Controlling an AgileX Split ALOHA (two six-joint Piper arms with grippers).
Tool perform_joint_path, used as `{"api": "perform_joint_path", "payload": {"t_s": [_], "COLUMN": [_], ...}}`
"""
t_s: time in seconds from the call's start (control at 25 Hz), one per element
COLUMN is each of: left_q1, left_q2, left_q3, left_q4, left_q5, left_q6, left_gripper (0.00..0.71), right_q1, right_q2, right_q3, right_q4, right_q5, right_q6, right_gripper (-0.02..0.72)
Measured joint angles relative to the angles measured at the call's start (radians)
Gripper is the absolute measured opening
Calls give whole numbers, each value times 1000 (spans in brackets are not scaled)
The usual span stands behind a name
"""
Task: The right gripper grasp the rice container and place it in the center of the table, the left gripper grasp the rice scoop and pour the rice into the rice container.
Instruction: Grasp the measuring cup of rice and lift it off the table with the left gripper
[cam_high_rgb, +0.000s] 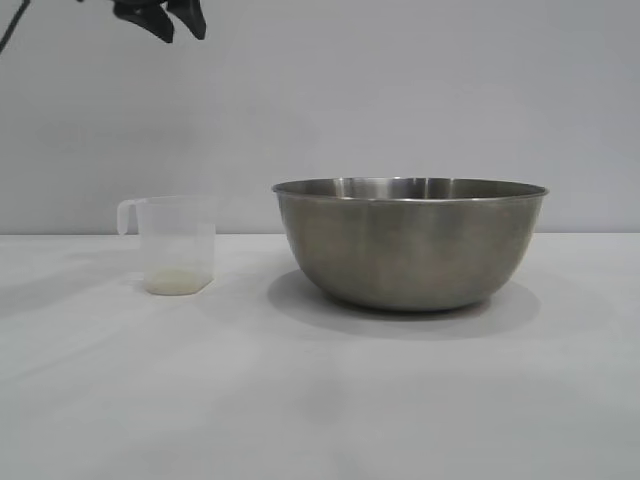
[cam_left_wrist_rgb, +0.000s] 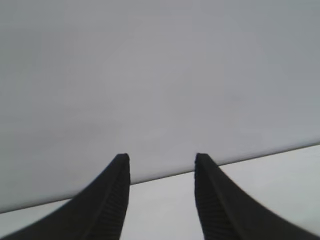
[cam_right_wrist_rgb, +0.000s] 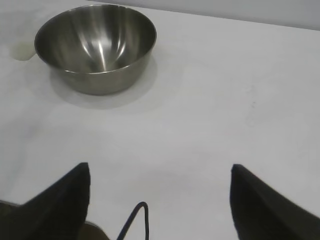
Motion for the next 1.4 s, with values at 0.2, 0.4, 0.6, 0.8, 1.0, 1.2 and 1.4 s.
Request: {"api": "perform_joint_path", "payload": {"t_s": [0.2,0.4,0.6,0.8,1.0,1.2,1.4], "left_q1": [12,27,27,28,30,30,30], "left_q2": [-105,-167,-169,-175,-165,-124,-87], "left_q3": [231,408,620,823,935,955,1015], "left_q4": [12,15,15,15,15,31,44], "left_q5": [-214,-359,-590,-846,-1043,-1097,-1134], "left_q6": [0,0,0,0,6,11,11], "left_gripper": [260,260,260,260,260,260,260], "right_q1": [0,0,0,0,0,0,0], "right_q2": [0,0,0,0,0,0,0], "right_q3": [0,0,0,0,0,0,0], "right_q4": [0,0,0,0,0,0,0], "right_q5": [0,0,0,0,0,0,0], "right_q6": [3,4,4,12,14,18,20], "right_gripper": [508,508,508,508,508,508,508]}}
